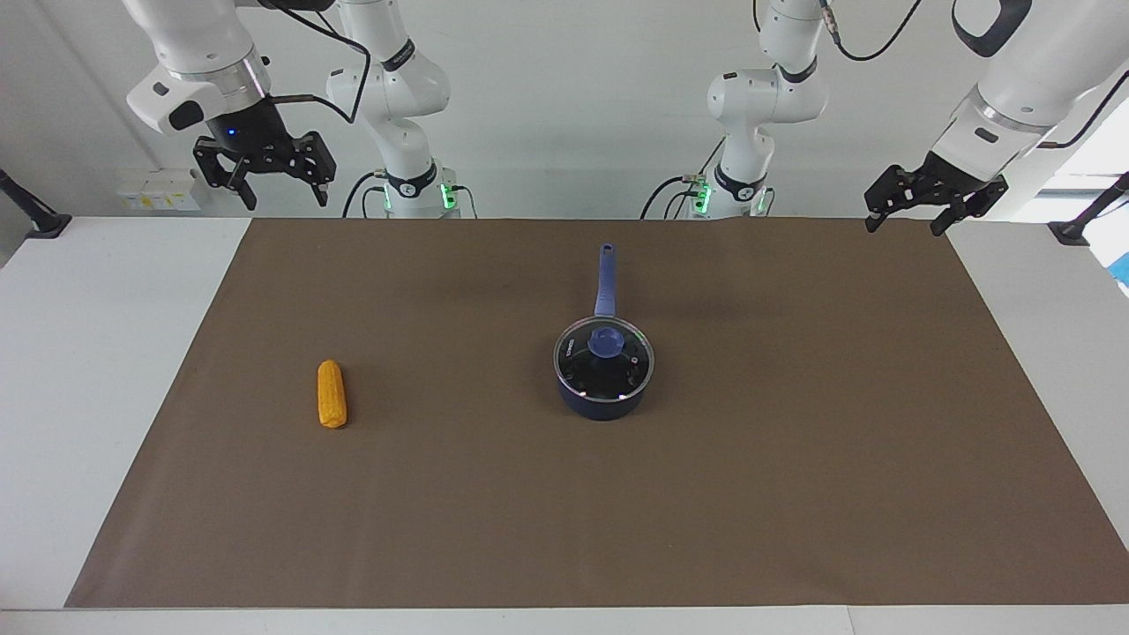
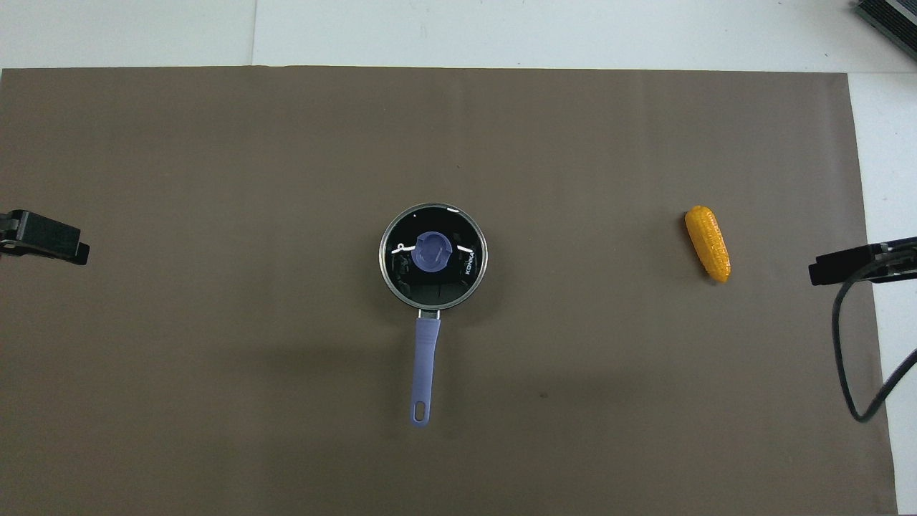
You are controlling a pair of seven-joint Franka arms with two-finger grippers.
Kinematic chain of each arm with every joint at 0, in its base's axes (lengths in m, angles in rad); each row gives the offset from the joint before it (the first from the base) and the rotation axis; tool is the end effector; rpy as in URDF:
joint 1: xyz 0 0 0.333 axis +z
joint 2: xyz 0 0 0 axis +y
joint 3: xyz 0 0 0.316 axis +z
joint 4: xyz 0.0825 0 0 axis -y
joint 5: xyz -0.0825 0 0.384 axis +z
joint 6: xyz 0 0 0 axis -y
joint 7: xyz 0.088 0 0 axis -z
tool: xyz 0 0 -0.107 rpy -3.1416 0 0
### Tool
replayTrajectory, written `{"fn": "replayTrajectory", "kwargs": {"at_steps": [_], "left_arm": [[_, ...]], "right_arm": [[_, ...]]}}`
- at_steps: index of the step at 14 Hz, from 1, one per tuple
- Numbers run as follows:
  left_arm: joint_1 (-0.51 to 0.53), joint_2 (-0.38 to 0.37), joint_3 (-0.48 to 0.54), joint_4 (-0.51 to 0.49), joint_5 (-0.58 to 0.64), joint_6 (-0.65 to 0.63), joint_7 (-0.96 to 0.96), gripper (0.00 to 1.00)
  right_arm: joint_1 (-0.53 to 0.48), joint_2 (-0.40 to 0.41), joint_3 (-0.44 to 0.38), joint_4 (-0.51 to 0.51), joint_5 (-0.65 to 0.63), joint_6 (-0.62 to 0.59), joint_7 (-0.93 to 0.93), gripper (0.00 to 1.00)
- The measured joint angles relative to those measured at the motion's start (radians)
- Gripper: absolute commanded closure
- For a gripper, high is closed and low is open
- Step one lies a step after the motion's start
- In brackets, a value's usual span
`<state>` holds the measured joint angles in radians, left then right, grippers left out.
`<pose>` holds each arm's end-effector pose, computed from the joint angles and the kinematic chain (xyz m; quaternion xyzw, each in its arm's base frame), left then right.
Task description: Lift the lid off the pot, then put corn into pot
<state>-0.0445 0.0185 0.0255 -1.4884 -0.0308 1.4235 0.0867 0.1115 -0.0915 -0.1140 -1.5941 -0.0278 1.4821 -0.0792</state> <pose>0.5449 -0.0142 0.6404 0.9975 -0.0544 -0.0411 0.0165 0.5167 -0.0076 0.6546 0.9992 0.0375 -0.0109 0.0082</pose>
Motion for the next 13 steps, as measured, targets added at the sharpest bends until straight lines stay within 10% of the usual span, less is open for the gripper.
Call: {"fn": "replayTrajectory", "kwargs": {"at_steps": [13], "left_arm": [[-0.076,0.016,-0.024,-0.037,-0.001,0.065,-0.028,0.00]], "right_arm": [[0.000,0.000,0.000,0.000,0.000,0.000,0.000,0.00]]}}
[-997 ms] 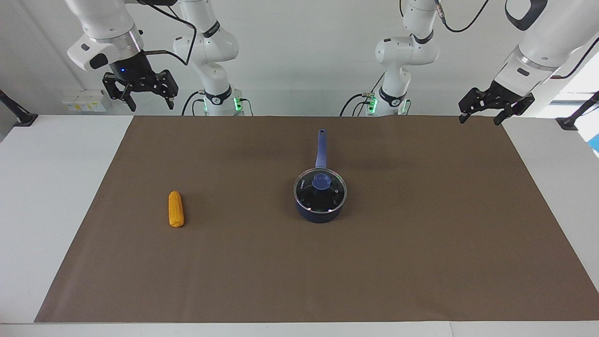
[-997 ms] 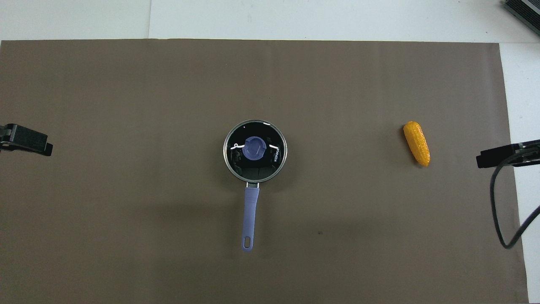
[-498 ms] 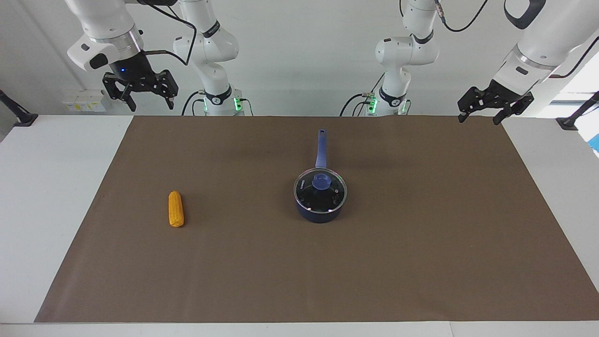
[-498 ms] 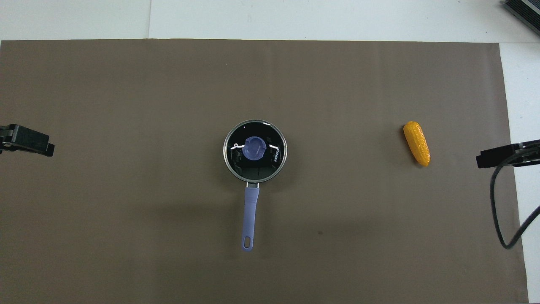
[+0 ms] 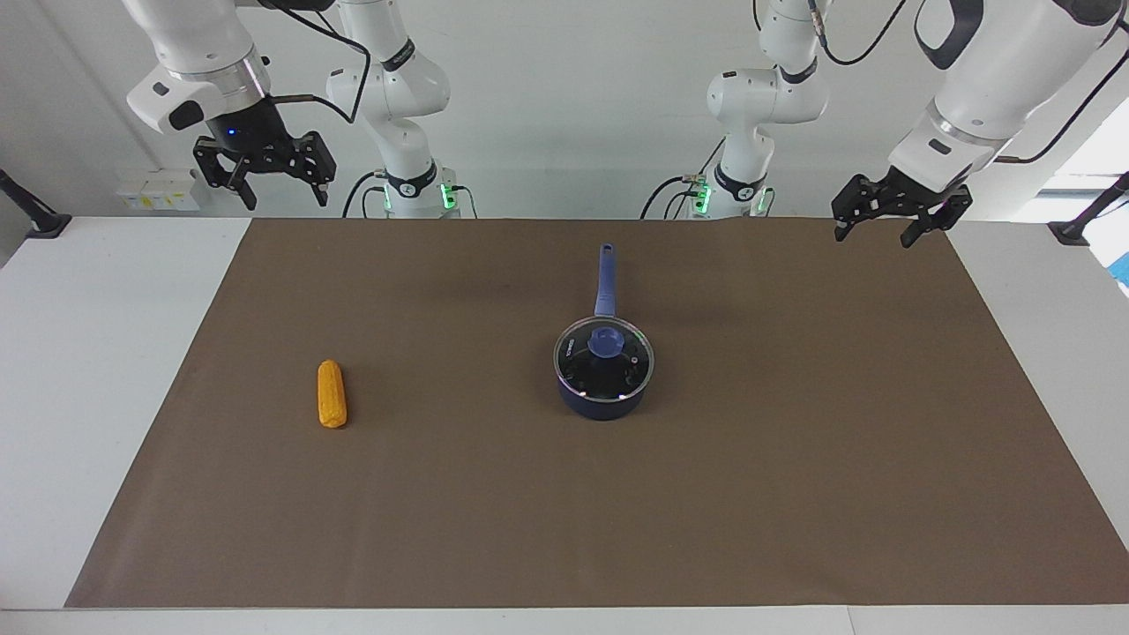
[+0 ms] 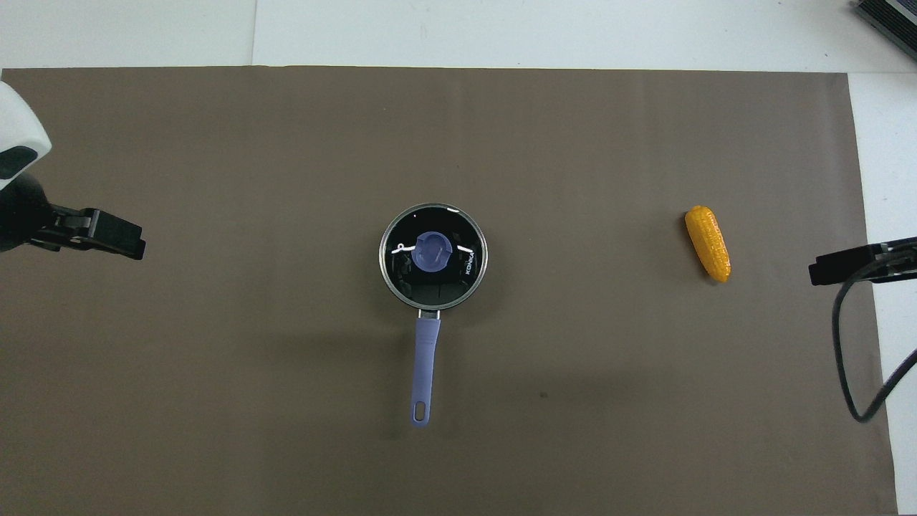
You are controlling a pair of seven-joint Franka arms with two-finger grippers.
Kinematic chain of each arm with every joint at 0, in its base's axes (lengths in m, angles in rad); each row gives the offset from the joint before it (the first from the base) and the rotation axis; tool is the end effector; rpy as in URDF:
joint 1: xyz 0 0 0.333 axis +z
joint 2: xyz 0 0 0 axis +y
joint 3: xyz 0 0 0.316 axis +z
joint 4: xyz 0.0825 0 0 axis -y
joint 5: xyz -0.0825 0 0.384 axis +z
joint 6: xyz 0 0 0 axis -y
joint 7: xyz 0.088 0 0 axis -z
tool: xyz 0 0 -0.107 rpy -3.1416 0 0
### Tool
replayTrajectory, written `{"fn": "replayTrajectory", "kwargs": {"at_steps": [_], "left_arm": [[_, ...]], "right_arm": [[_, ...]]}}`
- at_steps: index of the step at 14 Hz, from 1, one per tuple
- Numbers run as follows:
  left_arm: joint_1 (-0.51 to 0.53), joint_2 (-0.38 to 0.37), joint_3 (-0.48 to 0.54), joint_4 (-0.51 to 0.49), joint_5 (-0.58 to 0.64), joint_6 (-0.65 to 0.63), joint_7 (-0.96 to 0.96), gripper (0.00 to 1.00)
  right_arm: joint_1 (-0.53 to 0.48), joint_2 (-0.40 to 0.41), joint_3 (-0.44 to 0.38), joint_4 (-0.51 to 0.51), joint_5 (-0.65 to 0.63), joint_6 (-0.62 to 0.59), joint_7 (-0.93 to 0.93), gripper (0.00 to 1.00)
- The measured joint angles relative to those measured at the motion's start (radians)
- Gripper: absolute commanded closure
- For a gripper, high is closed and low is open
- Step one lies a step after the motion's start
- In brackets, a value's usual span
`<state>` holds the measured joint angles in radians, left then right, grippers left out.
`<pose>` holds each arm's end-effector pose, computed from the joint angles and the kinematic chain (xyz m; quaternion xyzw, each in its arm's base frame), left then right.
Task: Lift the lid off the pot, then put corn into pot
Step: 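Reach the left gripper over the pot to the blue lid knob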
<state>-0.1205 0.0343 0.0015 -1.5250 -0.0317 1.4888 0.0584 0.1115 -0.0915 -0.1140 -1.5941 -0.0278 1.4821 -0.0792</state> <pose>0.5522 -0.0697 0.6200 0.9953 -0.0893 -0.0357 0.0147 0.5167 -0.0076 0.6546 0.9992 0.0375 -0.0109 0.0082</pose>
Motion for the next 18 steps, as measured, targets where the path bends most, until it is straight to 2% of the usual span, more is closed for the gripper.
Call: {"fn": "replayTrajectory", "kwargs": {"at_steps": [7,13,18], "left_arm": [[-0.113,0.038,-0.003,-0.034,0.001,0.066,-0.026,0.00],[-0.232,0.102,-0.005,-0.039,0.001,0.155,-0.212,0.00],[-0.323,0.201,-0.006,-0.034,0.002,0.222,-0.406,0.00]], "right_arm": [[0.000,0.000,0.000,0.000,0.000,0.000,0.000,0.00],[0.000,0.000,0.000,0.000,0.000,0.000,0.000,0.00],[0.000,0.000,0.000,0.000,0.000,0.000,0.000,0.00]]}}
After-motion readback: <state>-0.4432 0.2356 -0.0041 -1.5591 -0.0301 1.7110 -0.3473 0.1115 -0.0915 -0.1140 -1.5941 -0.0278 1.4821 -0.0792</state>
